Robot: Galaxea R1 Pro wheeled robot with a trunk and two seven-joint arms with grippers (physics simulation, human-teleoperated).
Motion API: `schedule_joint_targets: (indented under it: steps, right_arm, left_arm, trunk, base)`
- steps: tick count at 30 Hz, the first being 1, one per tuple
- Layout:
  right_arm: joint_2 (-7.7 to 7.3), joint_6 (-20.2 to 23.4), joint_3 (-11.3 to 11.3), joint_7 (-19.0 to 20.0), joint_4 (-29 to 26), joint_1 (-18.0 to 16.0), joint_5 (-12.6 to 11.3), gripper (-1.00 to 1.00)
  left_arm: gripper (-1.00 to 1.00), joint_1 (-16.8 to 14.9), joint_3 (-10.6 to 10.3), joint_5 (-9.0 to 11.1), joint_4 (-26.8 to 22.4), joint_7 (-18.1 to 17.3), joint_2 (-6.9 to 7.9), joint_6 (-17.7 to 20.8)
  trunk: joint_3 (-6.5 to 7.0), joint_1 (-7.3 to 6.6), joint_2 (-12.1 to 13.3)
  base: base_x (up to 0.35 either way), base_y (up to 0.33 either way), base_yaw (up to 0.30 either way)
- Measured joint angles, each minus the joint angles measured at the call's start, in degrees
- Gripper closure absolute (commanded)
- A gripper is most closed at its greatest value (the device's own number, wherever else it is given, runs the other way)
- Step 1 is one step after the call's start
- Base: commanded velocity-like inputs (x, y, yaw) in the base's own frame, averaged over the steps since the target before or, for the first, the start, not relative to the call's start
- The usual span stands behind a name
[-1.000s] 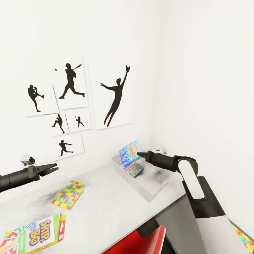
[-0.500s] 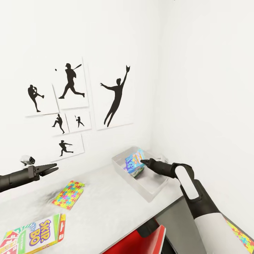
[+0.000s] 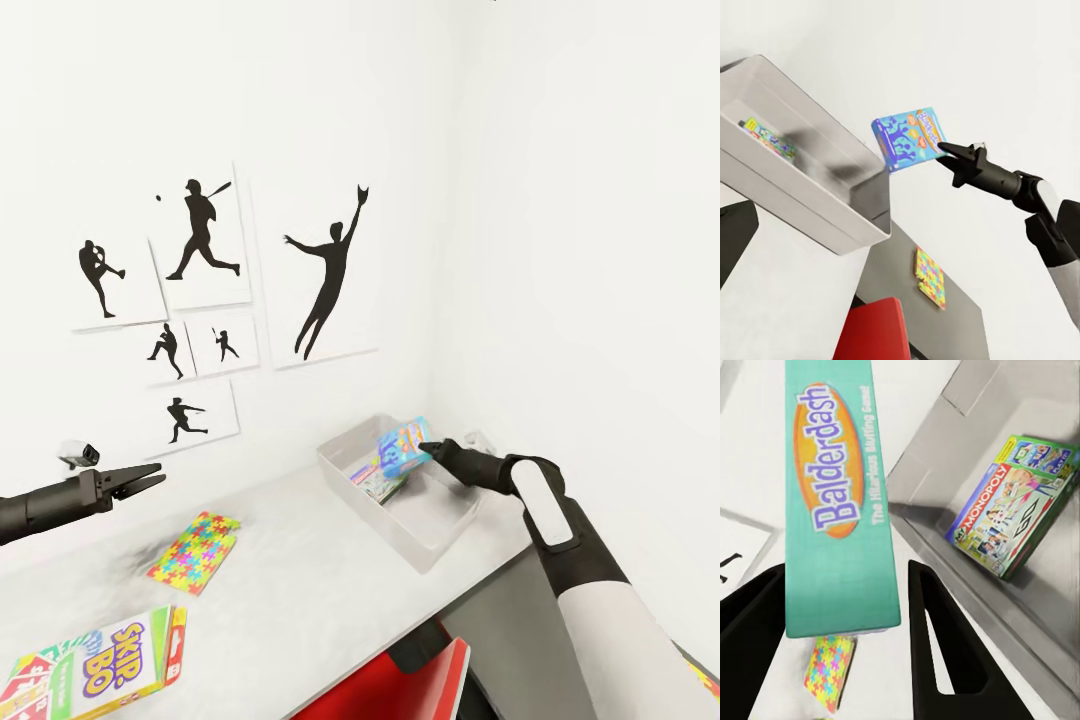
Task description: Put all the toys in the child's room - the three board games (two on the bed and one on the table), the two jigsaw puzzles on the table, and the tennis ball on the table - inside the toy box on the table in the child's room.
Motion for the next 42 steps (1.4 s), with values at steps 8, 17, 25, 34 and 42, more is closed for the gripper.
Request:
schedule_joint_targets:
  steps: [8,17,25,34,42]
  right_arm:
    - [-0.89,-0.86,-3.76,-0.06,11.81,-5.78,0.25,1.0]
    - [-1.48,-1.71,-3.85,-0.19,28.97,-12.9,-0.04,1.0]
    - [-1.53,-0.98,-3.33,-4.83,36.03,-15.53,0.46,1.0]
    - [-1.65,-0.79,-3.31,-7.22,36.25,-15.69,0.13,1.0]
    - [-1.84,-1.36,-3.27,-7.33,36.0,-15.7,0.14,1.0]
  left_arm:
    - [-1.0,0.0,-0.05,-0.08,0.0,0.0,0.01,0.0]
    - [-1.0,-0.01,-0.04,0.07,0.0,0.0,0.03,0.0]
    - [-1.0,0.0,-0.05,0.09,0.0,0.0,0.0,0.0]
    - [-1.0,0.0,-0.05,0.09,0.0,0.0,0.02,0.0]
    - [-1.0,0.0,-0.05,0.09,0.0,0.0,0.02,0.0]
  trunk:
    - [0.0,0.0,0.01]
    - [0.0,0.0,0.0]
    - [0.0,0.0,0.0]
    - [0.0,0.0,0.0]
    - [0.0,0.0,0.0]
  base:
    - [0.0,0.0,0.0]
    - [0.0,0.0,0.0]
    - [0.0,0.0,0.0]
    - [0.0,0.0,0.0]
    - [0.0,0.0,0.0]
